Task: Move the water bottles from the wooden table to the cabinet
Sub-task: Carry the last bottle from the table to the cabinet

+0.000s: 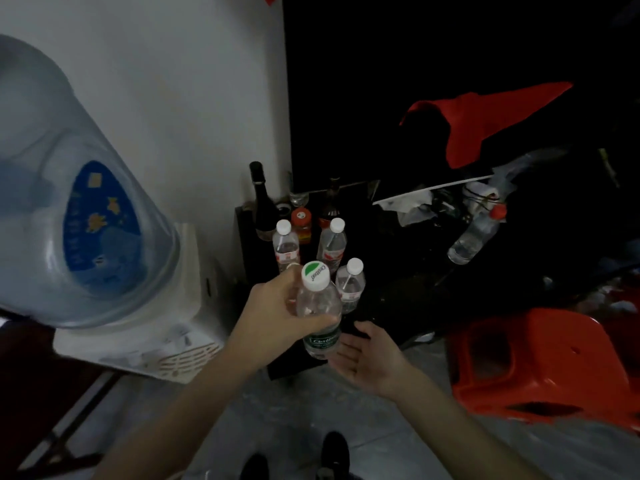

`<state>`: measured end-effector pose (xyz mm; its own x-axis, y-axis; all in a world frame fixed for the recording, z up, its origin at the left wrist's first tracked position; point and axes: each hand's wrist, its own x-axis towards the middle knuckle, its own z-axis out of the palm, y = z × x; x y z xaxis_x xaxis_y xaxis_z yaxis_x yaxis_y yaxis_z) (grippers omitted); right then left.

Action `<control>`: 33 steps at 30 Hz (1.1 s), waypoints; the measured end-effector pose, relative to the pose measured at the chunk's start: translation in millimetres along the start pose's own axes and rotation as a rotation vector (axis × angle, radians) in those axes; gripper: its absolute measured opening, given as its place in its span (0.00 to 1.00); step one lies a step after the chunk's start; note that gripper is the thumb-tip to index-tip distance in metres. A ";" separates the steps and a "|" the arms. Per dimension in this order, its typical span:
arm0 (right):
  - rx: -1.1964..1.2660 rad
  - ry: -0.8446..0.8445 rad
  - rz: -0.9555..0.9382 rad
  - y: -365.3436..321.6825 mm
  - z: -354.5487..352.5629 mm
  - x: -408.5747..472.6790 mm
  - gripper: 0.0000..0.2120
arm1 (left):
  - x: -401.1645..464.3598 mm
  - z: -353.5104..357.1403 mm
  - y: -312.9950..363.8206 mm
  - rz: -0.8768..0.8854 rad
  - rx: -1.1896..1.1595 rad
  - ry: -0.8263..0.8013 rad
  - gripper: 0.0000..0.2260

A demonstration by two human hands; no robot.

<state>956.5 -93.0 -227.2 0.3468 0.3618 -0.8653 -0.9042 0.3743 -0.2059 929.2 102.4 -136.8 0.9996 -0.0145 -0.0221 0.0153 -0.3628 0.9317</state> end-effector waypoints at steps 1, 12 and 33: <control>-0.008 -0.004 0.020 -3.4 -4.2 9.4 0.22 | 0.7 5.7 -4.4 -0.014 0.014 0.019 0.27; -0.121 0.057 0.099 -10.5 -29.1 95.5 0.20 | 9.4 46.8 -75.6 -0.145 0.156 0.073 0.26; -0.314 0.172 -0.048 -14.8 -51.8 150.4 0.15 | 38.8 89.9 -130.9 -0.012 0.236 -0.061 0.22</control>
<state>1009.1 -88.4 -378.0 0.3681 0.1911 -0.9099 -0.9296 0.0970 -0.3557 964.1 65.5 -292.3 0.9962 -0.0621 -0.0612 0.0148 -0.5711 0.8208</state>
